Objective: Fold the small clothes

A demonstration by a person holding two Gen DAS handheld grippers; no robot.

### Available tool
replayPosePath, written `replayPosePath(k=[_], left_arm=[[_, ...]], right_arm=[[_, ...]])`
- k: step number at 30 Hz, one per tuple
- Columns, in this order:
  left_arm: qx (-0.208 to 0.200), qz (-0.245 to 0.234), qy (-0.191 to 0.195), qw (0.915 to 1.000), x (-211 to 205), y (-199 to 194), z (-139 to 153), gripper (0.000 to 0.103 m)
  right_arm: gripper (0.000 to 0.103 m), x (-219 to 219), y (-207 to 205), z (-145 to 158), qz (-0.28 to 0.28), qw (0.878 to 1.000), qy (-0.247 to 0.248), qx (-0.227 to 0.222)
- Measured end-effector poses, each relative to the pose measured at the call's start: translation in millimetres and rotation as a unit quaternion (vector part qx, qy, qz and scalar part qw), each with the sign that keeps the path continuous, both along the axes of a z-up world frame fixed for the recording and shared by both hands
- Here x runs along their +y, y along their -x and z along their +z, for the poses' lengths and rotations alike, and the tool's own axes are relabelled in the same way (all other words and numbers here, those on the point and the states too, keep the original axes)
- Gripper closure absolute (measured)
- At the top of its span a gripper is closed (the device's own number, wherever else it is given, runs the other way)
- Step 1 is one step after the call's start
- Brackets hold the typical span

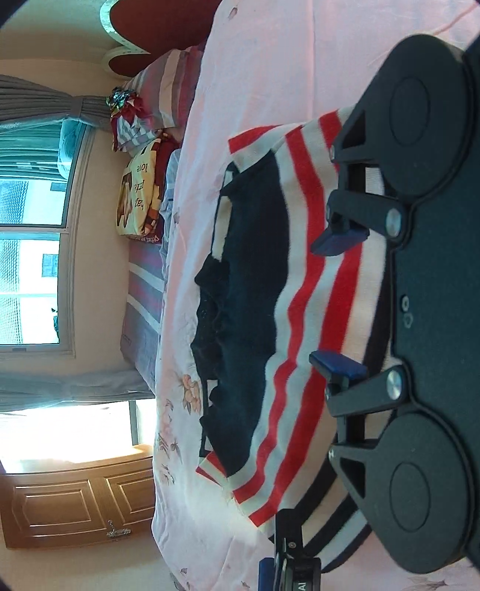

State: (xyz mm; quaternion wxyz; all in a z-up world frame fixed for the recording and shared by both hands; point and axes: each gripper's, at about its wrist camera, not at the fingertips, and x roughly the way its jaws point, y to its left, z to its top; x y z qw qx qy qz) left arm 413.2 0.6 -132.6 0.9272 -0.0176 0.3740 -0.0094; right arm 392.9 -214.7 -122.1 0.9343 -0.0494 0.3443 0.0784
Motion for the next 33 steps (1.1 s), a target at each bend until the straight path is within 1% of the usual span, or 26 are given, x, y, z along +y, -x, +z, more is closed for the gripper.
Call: replayPosePath(k=[2, 4, 5, 6, 7, 9, 10, 12, 15, 17, 19, 21, 23, 24, 25, 27, 28, 29, 31, 33], left_arm=[[0.020, 0.023, -0.009, 0.9995, 4.6, -17.3, -13.1, 0.009], [0.045, 0.044, -0.008, 0.9980, 15.1, -27.3, -31.6, 0.009], [0.052, 0.046, 0.000, 0.9976, 20.2, -28.2, -38.4, 0.009], [0.050, 0.048, 0.018, 0.9974, 25.8, -26.8, -42.9, 0.009], [0.053, 0.059, 0.031, 0.9963, 30.4, -26.1, -46.0, 0.003], [0.062, 0.080, 0.053, 0.9934, 35.8, -23.2, -48.1, 0.002], [0.063, 0.083, 0.054, 0.9930, 35.6, -20.8, -46.5, 0.002], [0.062, 0.077, 0.043, 0.9941, 32.5, -14.3, -39.6, 0.002], [0.060, 0.058, 0.033, 0.9960, 29.3, 2.1, -26.3, 0.002], [0.051, 0.038, 0.023, 0.9978, 28.1, 17.1, -21.3, 0.001], [0.049, 0.025, 0.004, 0.9985, 29.2, 29.1, -22.7, 0.001], [0.065, 0.025, -0.006, 0.9976, 30.8, 29.7, -33.7, 0.002], [0.073, 0.023, -0.015, 0.9970, 30.5, 27.0, -45.4, 0.002], [0.075, 0.023, -0.011, 0.9969, 31.7, 27.0, -50.2, 0.002], [0.077, 0.028, 0.001, 0.9966, 34.4, 26.3, -51.9, 0.002], [0.083, 0.034, 0.019, 0.9958, 38.4, 25.4, -52.5, 0.002], [0.084, 0.033, 0.022, 0.9957, 38.9, 25.4, -52.7, 0.002], [0.085, 0.031, 0.025, 0.9956, 39.5, 25.8, -52.4, 0.001], [0.091, 0.030, 0.032, 0.9949, 41.5, 27.8, -52.6, 0.001], [0.097, 0.033, 0.047, 0.9936, 44.8, 29.4, -52.3, 0.001]], right_arm=[[0.047, -2.8, -15.4, -5.4, -0.009, 1.000, 0.005, 0.002], [0.047, -16.6, -24.9, -12.9, -0.026, 1.000, -0.002, 0.012], [0.047, -25.5, -26.3, -18.1, -0.037, 0.999, 0.004, 0.013], [0.046, -33.2, -27.2, -24.7, -0.049, 0.998, 0.018, 0.018], [0.046, -41.3, -28.1, -32.3, -0.057, 0.998, 0.030, 0.028], [0.046, -54.6, -22.5, -36.2, -0.046, 0.999, 0.006, 0.019], [0.046, -54.2, -21.5, -34.0, -0.045, 0.999, 0.008, 0.021], [0.045, -48.7, -19.3, -26.7, -0.044, 0.999, 0.007, 0.019], [0.045, -38.0, -10.6, -13.4, -0.027, 0.999, -0.034, 0.008], [0.044, -24.8, -4.1, -9.5, -0.007, 0.999, -0.048, 0.009], [0.044, -9.5, 2.2, -10.0, 0.009, 0.999, -0.046, 0.012], [0.044, 4.8, 6.7, -13.2, 0.015, 0.999, -0.034, 0.012], [0.042, 17.0, 7.5, -22.1, 0.011, 1.000, -0.016, 0.021], [0.038, 22.5, 6.8, -28.6, 0.007, 1.000, -0.003, 0.030], [0.032, 28.4, 6.9, -35.7, 0.009, 0.999, 0.016, 0.038], [0.031, 39.8, 11.4, -43.0, 0.018, 0.998, 0.060, 0.029], [0.031, 42.5, 12.2, -43.9, 0.017, 0.997, 0.070, 0.027], [0.031, 42.9, 12.3, -43.9, 0.012, 0.997, 0.069, 0.029], [0.030, 39.8, 12.8, -46.0, -0.006, 0.998, 0.052, 0.033], [0.029, 37.7, 15.3, -48.7, -0.024, 0.998, 0.038, 0.033]])
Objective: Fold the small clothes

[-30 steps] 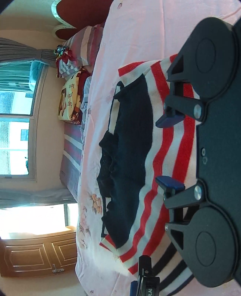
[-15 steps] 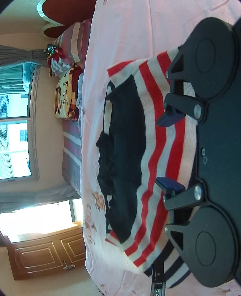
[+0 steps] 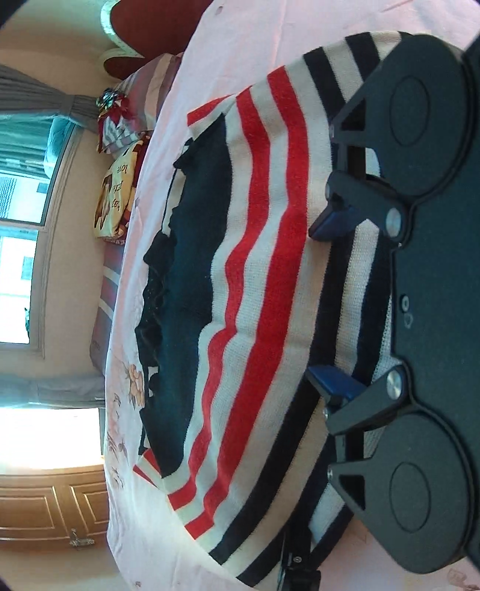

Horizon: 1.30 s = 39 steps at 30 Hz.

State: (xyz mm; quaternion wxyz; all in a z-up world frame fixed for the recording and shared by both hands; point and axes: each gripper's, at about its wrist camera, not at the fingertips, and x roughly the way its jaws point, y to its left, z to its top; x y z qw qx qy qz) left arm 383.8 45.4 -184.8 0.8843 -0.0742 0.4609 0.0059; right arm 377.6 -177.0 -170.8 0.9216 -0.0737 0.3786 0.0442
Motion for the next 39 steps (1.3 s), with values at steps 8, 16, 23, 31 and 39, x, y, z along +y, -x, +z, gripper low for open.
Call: replayPosePath(k=[8, 16, 23, 31, 39], left_arm=[[0.014, 0.004, 0.078, 0.9968, 12.7, 11.5, 3.3, 0.001], [0.006, 0.031, 0.151, 0.9881, 16.5, 26.1, -5.6, 0.002], [-0.019, 0.069, 0.226, 0.9715, 17.5, 21.3, -10.0, 0.018], [-0.017, 0.148, 0.336, 0.9298, 33.8, -0.3, -31.8, 0.063], [-0.053, 0.153, 0.332, 0.9292, 9.3, -16.3, -29.0, 0.032]], right_arm=[[0.029, 2.4, 3.0, -2.7, -0.031, 0.999, -0.005, 0.000], [0.028, 0.9, 5.1, -4.5, -0.026, 1.000, -0.011, -0.011], [0.025, -8.4, 5.2, -2.2, 0.007, 1.000, -0.028, -0.006], [0.028, -13.1, 2.9, 7.7, 0.034, 0.998, -0.044, 0.006], [0.030, -9.3, -13.7, 31.5, 0.050, 0.997, -0.050, -0.027]])
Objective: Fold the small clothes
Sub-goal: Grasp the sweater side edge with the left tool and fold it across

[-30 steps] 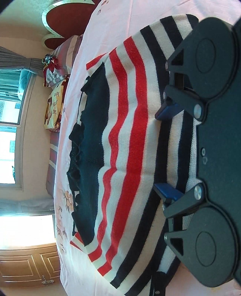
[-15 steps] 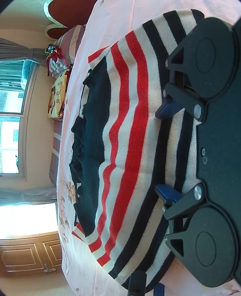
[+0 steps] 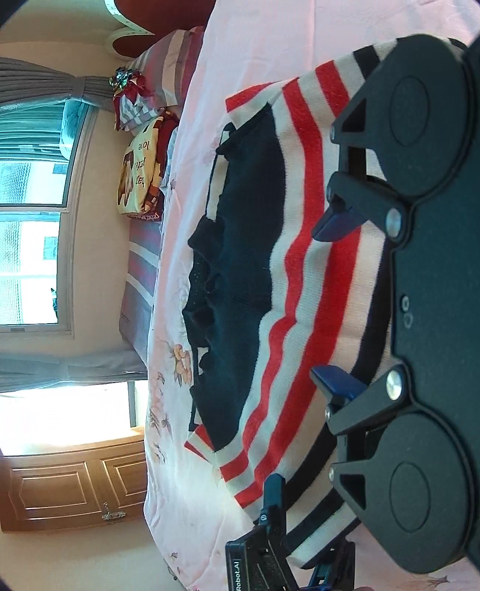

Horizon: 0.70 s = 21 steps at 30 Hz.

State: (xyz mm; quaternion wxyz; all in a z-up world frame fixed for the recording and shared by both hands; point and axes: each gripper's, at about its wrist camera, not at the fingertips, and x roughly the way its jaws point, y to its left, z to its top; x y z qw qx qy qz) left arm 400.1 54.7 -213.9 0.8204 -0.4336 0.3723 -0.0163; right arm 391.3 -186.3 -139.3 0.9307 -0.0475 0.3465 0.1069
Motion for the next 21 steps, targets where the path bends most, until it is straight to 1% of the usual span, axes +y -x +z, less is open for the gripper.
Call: replayPosePath(k=[1, 2, 3, 4, 6, 8, 10, 12, 14, 15, 17, 19, 21], left_arm=[[-0.002, -0.001, -0.008, 1.0000, -2.8, -3.4, 0.3, 0.033], [-0.001, 0.001, -0.012, 0.9999, -3.5, -5.6, -0.3, 0.045], [0.004, 0.005, -0.013, 0.9999, -1.9, -7.5, -2.1, 0.054], [0.007, 0.008, -0.005, 0.9999, 0.3, -9.0, -4.7, 0.064], [0.007, 0.019, 0.019, 0.9996, 6.4, -7.9, -9.7, 0.071], [0.001, 0.025, 0.017, 0.9995, 3.8, -6.2, -9.2, 0.076], [-0.007, 0.027, 0.010, 0.9995, 3.6, -1.5, -9.1, 0.079], [-0.009, 0.028, 0.003, 0.9996, 2.0, -1.7, -8.6, 0.079], [-0.013, 0.024, 0.000, 0.9996, 5.6, 1.4, -7.7, 0.080], [-0.016, 0.018, -0.012, 0.9996, 3.5, 2.0, -4.8, 0.081], [-0.026, 0.007, -0.037, 0.9990, -0.9, 1.0, 3.2, 0.082], [-0.043, -0.006, -0.064, 0.9970, -6.2, -0.5, 14.7, 0.083], [-0.074, -0.027, -0.102, 0.9917, -16.4, -2.6, 32.2, 0.083]], right_arm=[[0.030, 1.9, -3.7, -0.7, 0.002, 1.000, -0.001, 0.002], [0.030, 3.7, -6.6, -2.2, 0.003, 1.000, 0.001, 0.003], [0.030, 6.1, -9.1, -4.1, 0.004, 1.000, 0.006, 0.005], [0.030, 8.0, -11.1, -5.1, 0.005, 1.000, 0.009, 0.005], [0.031, 8.6, -14.4, -4.2, 0.005, 1.000, 0.007, 0.004], [0.031, 6.3, -17.3, -0.5, -0.002, 1.000, 0.005, -0.003], [0.031, 4.1, -20.5, 3.0, -0.014, 1.000, 0.000, -0.010], [0.031, 3.3, -22.7, 2.4, -0.022, 1.000, 0.003, -0.012], [0.033, 6.3, -24.5, -8.1, -0.026, 0.999, 0.035, -0.005], [0.032, 7.7, -25.8, -18.5, -0.026, 0.998, 0.050, 0.011], [0.030, 4.8, -20.7, -30.8, -0.022, 0.999, 0.045, -0.005], [0.030, 5.2, -21.3, -29.7, -0.023, 0.999, 0.048, -0.004], [0.030, 3.8, -22.6, -28.3, -0.023, 0.999, 0.044, -0.001]])
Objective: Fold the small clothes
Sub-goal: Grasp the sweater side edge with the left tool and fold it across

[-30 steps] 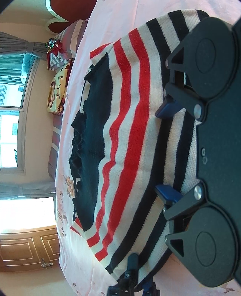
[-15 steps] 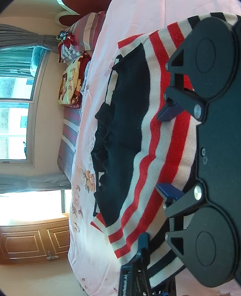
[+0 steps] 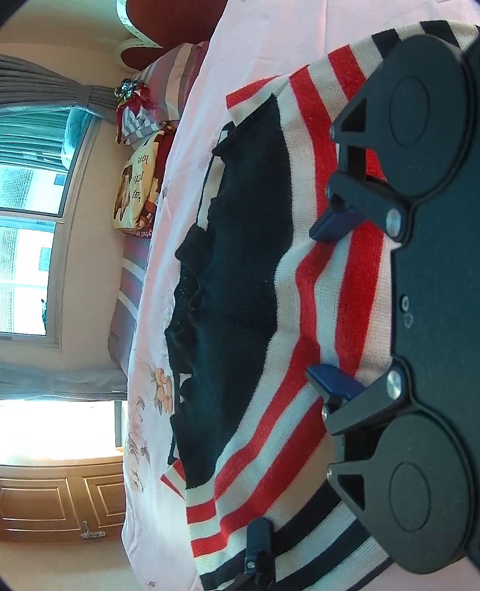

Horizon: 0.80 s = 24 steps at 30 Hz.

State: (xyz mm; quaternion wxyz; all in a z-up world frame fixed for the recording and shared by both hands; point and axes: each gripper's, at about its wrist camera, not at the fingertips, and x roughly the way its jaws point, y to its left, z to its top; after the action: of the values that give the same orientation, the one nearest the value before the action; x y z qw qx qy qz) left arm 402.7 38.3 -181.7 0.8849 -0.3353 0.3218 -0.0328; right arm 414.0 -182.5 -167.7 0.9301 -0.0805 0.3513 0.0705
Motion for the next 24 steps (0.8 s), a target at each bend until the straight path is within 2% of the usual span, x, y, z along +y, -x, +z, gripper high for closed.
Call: replayPosePath(k=[2, 5, 8, 10, 13, 16, 19, 20, 22, 24], left_arm=[[-0.033, -0.029, -0.036, 0.9984, -13.4, -2.3, 18.8, 0.083], [-0.082, -0.084, -0.082, 0.9897, -41.6, -10.6, 46.6, 0.083], [-0.119, -0.141, -0.113, 0.9764, -78.3, -22.6, 66.7, 0.083], [-0.132, -0.192, -0.129, 0.9640, -110.4, -29.2, 73.0, 0.083], [-0.126, -0.266, -0.141, 0.9452, -160.1, -32.6, 67.3, 0.083], [-0.092, -0.322, -0.146, 0.9308, -195.6, -31.9, 49.5, 0.083], [-0.075, -0.336, -0.190, 0.9194, -211.5, -25.4, 35.5, 0.083], [-0.075, -0.336, -0.191, 0.9193, -210.1, -19.7, 36.1, 0.083], [-0.076, -0.342, -0.211, 0.9124, -208.6, -14.4, 45.3, 0.082], [-0.077, -0.351, -0.217, 0.9076, -207.2, -8.8, 54.2, 0.068]], right_arm=[[0.030, -2.5, 0.9, 0.6, 0.001, 1.000, -0.006, -0.001], [0.033, -12.3, 2.0, 8.4, -0.007, 0.999, -0.033, 0.002], [0.036, -40.7, 10.1, 24.7, -0.037, 0.995, -0.088, -0.012], [0.036, -64.7, 17.4, 34.7, -0.056, 0.993, -0.106, -0.022], [0.036, -105.1, 28.1, 44.7, -0.089, 0.989, -0.115, -0.026], [0.036, -147.5, 39.6, 47.1, -0.125, 0.983, -0.135, -0.017], [0.037, -177.4, 51.7, 45.3, -0.148, 0.977, -0.151, -0.003], [0.037, -183.6, 55.3, 45.0, -0.152, 0.976, -0.153, 0.001], [0.037, -192.5, 62.5, 46.1, -0.153, 0.976, -0.152, 0.003], [0.037, -199.7, 68.9, 48.2, -0.158, 0.976, -0.150, 0.001]])
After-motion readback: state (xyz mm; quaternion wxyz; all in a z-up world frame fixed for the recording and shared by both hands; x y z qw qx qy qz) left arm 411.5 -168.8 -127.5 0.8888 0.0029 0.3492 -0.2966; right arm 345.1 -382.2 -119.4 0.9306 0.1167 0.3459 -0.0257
